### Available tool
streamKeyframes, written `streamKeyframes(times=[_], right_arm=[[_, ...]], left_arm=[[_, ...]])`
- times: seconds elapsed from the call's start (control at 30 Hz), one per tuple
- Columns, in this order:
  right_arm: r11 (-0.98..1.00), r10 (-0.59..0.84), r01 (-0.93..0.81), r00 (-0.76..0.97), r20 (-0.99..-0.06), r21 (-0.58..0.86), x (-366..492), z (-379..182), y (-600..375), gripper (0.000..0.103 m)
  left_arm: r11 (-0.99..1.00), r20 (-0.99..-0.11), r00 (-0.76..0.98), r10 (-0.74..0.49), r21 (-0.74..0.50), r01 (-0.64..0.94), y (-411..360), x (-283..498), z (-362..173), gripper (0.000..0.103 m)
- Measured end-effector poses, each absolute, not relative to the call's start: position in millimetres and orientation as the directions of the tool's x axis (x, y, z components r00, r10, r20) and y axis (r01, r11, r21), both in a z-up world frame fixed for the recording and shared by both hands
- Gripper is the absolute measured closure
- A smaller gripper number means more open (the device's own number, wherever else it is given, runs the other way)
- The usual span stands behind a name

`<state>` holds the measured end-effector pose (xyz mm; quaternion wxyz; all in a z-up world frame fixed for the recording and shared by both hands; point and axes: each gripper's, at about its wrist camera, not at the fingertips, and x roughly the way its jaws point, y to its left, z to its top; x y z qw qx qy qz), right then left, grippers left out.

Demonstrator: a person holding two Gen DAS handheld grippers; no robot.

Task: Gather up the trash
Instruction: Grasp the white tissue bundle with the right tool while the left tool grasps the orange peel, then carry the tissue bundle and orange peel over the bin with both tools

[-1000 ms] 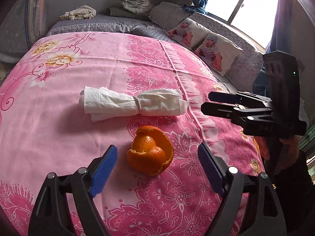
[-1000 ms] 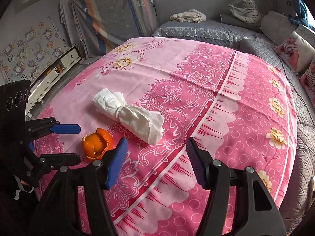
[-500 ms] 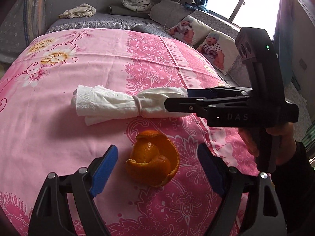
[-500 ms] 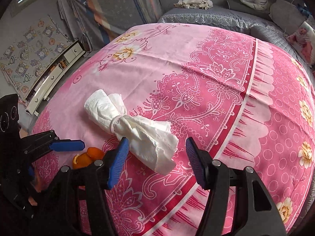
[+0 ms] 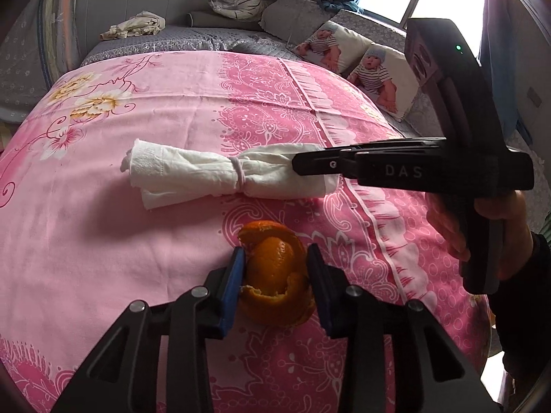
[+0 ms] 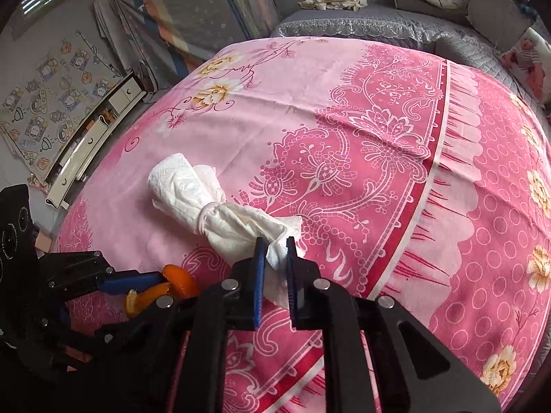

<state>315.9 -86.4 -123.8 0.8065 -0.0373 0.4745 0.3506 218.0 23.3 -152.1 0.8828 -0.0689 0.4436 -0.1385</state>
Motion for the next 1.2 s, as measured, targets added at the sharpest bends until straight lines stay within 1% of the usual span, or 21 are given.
streamKeyframes(times=[0.17, 0.33, 0.63, 0.8, 0.97, 1.2], right_arm=[[0.760, 0.534, -0.590, 0.326, -0.781, 0.273, 311.8, -118.6, -90.5, 0.098], [0.769, 0.545, -0.573, 0.353, -0.761, 0.285, 308.6, -108.1, -103.1, 0.099], [0.796, 0.554, -0.521, 0.425, -0.715, 0.307, 298.0, -85.4, -144.9, 0.099], [0.820, 0.544, -0.479, 0.487, -0.683, 0.312, 284.2, -67.8, -184.8, 0.099], [0.859, 0.500, -0.420, 0.570, -0.652, 0.292, 262.9, -47.7, -237.2, 0.100], [0.923, 0.385, -0.280, 0.677, -0.628, 0.264, 226.2, -24.9, -321.6, 0.100]], left_arm=[[0.950, -0.768, 0.560, -0.311, -0.251, 0.184, 23.3, 215.5, -151.4, 0.076], [0.951, -0.769, 0.559, -0.310, -0.245, 0.189, 21.6, 210.6, -147.1, 0.079], [0.947, -0.753, 0.575, -0.320, -0.241, 0.212, 12.4, 200.8, -129.5, 0.079], [0.940, -0.735, 0.590, -0.335, -0.224, 0.256, -4.5, 196.0, -111.2, 0.079], [0.916, -0.716, 0.581, -0.386, -0.227, 0.330, -34.4, 197.7, -93.7, 0.079], [0.853, -0.694, 0.530, -0.487, -0.249, 0.458, -97.1, 202.8, -75.6, 0.079]])
